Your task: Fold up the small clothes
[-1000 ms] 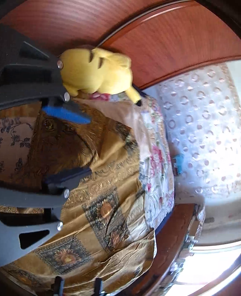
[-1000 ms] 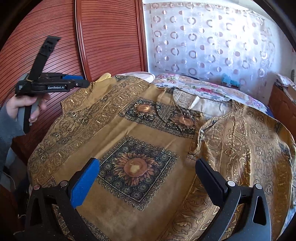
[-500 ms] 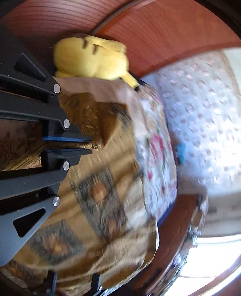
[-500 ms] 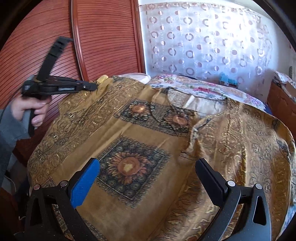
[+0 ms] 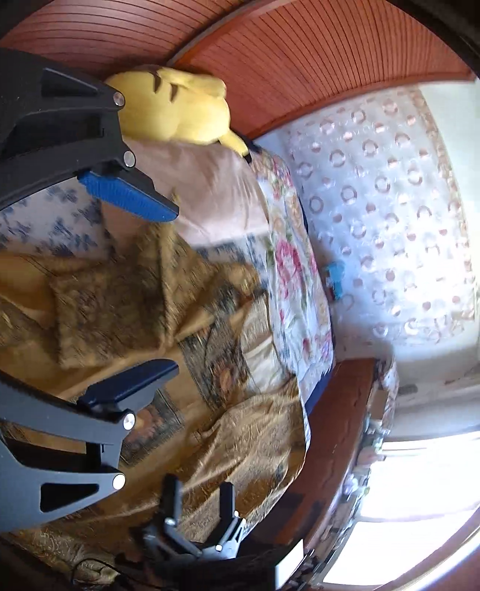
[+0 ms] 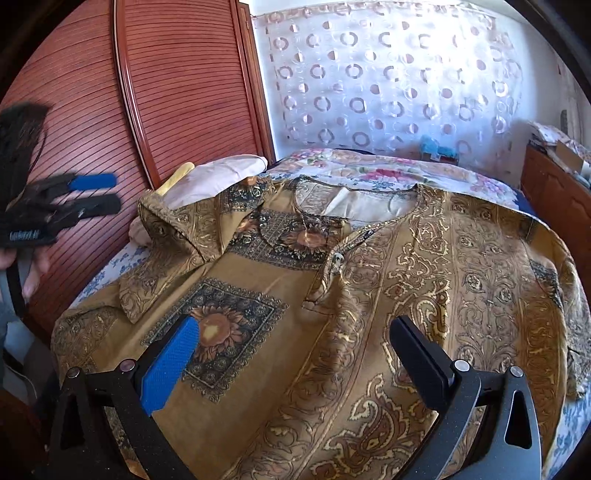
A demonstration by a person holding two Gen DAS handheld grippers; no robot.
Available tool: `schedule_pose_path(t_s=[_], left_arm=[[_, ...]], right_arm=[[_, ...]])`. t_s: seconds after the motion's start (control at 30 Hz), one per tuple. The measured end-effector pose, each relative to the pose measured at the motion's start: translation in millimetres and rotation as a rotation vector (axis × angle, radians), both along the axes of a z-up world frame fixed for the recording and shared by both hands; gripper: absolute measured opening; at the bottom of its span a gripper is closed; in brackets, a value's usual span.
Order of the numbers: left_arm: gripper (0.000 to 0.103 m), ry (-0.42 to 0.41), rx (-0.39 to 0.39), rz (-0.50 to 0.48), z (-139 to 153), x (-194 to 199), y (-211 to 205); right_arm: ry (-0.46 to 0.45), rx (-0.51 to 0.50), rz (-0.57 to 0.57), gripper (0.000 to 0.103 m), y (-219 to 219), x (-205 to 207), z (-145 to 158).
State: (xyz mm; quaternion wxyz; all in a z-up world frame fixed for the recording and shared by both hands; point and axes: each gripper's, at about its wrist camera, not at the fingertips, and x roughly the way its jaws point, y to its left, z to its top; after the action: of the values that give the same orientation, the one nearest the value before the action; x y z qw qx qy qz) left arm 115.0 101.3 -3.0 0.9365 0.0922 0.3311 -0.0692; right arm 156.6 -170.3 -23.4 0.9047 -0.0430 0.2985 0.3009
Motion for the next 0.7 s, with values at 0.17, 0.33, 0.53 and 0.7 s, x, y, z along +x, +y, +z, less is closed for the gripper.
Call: schedule_pose_path(t_s=[0.17, 0.33, 0.53, 0.7], left_arm=[[0.077, -0.007, -0.027, 0.081, -19.3, -28.0, 33.4], [0.077, 0.028, -0.052, 0.139, -45.6, -39.1, 58.4], [0.077, 0.051, -0.091, 0.161, -64.8, -47.9, 67.7], [0.077, 0.077, -0.102, 0.157, -80.0, -53.9, 65.0]], right_arm=[[0.011, 0.021, 0.074, 0.096, 16.2, 12.3, 8.2], [0.025, 0.035, 0.186, 0.089, 58.7, 28.0, 19.3], [0.041, 0.021, 0.303, 0.077, 132.5, 49.4, 30.2], [0.063, -0.033, 0.326, 0.062, 182.0, 75.6, 21.5]])
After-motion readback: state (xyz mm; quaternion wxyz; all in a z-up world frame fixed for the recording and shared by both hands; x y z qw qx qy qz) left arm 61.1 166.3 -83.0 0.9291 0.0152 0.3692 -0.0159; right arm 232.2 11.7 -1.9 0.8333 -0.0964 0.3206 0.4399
